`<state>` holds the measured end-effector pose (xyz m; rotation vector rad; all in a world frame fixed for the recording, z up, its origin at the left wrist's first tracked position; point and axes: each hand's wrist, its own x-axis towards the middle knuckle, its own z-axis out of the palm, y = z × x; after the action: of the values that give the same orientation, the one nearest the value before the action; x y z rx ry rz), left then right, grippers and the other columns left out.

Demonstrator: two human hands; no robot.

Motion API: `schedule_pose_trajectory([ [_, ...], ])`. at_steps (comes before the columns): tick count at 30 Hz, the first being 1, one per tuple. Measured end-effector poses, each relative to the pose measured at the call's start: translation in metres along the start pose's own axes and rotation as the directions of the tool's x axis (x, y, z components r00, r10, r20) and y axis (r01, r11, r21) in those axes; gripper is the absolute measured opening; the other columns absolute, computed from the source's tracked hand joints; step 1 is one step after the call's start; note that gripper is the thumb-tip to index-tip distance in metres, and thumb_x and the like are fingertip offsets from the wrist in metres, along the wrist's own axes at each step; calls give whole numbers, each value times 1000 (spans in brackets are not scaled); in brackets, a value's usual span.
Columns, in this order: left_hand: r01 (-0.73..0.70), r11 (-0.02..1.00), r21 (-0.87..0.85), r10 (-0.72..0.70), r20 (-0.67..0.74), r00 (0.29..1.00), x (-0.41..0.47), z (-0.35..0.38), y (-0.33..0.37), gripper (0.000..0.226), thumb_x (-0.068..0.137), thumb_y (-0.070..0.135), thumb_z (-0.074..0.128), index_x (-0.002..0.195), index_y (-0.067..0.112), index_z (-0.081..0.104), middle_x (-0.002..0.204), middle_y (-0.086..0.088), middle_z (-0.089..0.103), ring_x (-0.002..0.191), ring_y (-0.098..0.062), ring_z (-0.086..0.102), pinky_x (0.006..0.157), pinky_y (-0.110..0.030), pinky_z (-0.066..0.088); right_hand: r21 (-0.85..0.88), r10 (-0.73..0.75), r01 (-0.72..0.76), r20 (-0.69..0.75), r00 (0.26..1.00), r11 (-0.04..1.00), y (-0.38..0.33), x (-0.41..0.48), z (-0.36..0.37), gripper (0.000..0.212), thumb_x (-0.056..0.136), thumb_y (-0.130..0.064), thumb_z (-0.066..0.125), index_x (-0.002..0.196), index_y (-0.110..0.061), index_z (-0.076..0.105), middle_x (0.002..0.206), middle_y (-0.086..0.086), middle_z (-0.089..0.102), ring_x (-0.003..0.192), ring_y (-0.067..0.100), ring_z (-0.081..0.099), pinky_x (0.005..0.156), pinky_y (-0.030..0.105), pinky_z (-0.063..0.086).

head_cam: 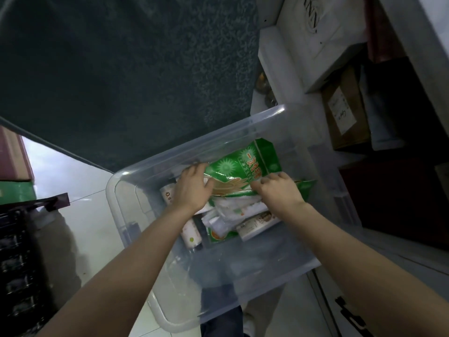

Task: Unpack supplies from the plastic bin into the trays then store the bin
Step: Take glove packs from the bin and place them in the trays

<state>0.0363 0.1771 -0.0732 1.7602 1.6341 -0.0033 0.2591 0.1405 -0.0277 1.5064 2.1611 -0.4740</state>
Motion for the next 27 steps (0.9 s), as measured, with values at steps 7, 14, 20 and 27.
schedule_pose_trajectory([
  [7, 55, 996, 67, -61, 101, 993, 12, 14, 10, 72, 81, 26, 69, 143, 15, 35, 134, -18, 44, 120, -37, 48, 99, -42, 41, 22, -13, 14, -25, 1000, 1000, -4, -2, -1, 33, 88, -10, 50, 119, -17, 53, 142, 16, 40, 116, 31, 48, 92, 42, 37],
  [14, -142, 987, -72, 153, 171, 973, -17, 14, 30, 36, 88, 6, 56, 119, 24, 59, 114, -7, 62, 97, -26, 60, 80, -36, 50, 80, -85, 91, -78, 993, 993, -9, -17, -15, 18, 85, -9, 56, 98, -18, 65, 161, 6, -7, 123, 27, 37, 92, 41, 40],
  [20, -308, 951, 4, 305, 124, 944, -64, -20, 64, 22, 93, 27, 52, 115, 26, 54, 96, -3, 68, 84, -25, 63, 65, -36, 49, 2, -87, 89, -210, 974, 996, -7, -53, -34, 26, 87, -16, 50, 111, -11, 61, 129, 13, 48, 114, 31, 44, 88, 40, 37],
  [27, -455, 839, 300, 427, 156, 891, -140, -61, 120, 70, 68, 73, 52, 125, 35, 36, 109, 7, 62, 92, -22, 63, 60, -31, 39, -85, -38, 1, -441, 897, 996, -13, -144, -82, 14, 74, -25, 63, 80, -14, 70, 88, 7, 64, 89, 29, 57, 79, 36, 42],
])
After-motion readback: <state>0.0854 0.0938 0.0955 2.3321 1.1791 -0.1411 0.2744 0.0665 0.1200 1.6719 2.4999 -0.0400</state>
